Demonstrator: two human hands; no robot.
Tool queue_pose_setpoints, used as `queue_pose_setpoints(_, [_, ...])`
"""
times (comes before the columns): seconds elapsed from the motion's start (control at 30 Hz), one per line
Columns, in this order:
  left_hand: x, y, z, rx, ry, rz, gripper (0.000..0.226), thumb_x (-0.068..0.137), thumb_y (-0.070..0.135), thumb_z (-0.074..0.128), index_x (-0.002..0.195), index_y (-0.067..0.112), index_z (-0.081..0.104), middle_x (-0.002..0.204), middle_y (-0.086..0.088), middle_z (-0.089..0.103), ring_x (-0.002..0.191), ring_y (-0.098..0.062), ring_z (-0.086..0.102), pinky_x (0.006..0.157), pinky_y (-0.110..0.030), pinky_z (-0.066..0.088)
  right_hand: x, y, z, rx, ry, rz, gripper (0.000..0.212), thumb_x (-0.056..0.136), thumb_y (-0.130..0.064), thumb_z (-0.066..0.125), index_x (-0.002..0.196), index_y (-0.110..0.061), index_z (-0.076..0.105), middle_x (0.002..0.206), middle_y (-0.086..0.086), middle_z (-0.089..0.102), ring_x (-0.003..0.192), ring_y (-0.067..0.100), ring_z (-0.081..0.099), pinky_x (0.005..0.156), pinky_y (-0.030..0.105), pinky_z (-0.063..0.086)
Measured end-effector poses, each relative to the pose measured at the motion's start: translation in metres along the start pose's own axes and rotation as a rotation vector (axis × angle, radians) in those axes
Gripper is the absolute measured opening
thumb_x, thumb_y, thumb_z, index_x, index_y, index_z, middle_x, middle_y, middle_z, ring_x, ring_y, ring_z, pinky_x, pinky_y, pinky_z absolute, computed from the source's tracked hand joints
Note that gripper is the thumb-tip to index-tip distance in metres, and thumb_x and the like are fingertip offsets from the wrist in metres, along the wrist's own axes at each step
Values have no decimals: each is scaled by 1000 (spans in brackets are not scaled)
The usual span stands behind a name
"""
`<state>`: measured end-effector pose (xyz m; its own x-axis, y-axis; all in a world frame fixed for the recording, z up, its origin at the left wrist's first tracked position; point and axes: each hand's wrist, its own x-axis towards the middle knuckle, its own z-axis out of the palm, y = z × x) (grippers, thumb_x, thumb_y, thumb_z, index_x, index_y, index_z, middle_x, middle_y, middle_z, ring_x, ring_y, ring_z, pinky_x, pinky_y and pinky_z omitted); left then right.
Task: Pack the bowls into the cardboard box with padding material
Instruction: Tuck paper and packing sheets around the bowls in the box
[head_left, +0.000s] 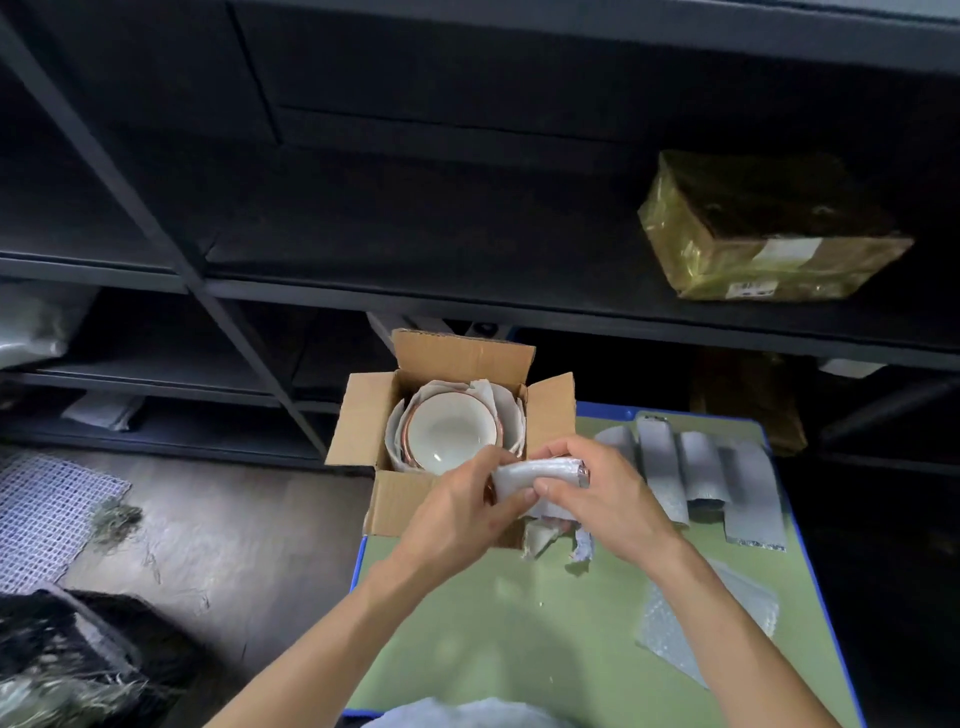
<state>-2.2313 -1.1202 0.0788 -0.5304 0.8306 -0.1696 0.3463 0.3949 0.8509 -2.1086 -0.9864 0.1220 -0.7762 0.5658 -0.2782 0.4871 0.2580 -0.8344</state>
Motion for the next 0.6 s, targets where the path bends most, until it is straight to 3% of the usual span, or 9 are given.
queue_pose_setpoints(0.13, [7, -19, -30, 32, 48, -10, 25, 91, 42, 66, 113, 31, 61, 88, 12, 60, 77, -4, 55, 72, -25, 47, 12, -9, 22, -116, 81, 35, 23, 89, -20, 68, 101, -39, 65, 84, -16, 67, 70, 4, 62, 63, 21, 51])
queue_pose_setpoints(0.3, [12, -45, -67, 133, 224, -54, 11, 97, 34, 55, 104, 29, 63, 85, 9, 58, 75, -5, 54, 67, -26, 46, 26, -25, 48, -234, 89, 50, 29, 95, -23, 56, 114, -45, 49, 106, -9, 63, 91, 12, 58, 82, 37, 52])
queue_pose_setpoints(0.43, [20, -71, -100, 134, 342, -153, 19, 99, 30, 47, 110, 32, 62, 96, 11, 56, 81, -6, 54, 69, -28, 42, 37, -42, 59, -283, 139, 44, 29, 97, -18, 52, 121, -35, 47, 110, 1, 62, 87, 17, 61, 76, 34, 51])
queue_pose_setpoints(0.6, [31, -84, -116, 220, 277, -88, 26, 101, 26, 45, 115, 28, 67, 97, 6, 56, 84, -14, 55, 71, -31, 41, 51, -55, 58, -359, 207, -6, 28, 98, -20, 52, 118, -39, 50, 100, -4, 65, 77, 4, 62, 61, 24, 49])
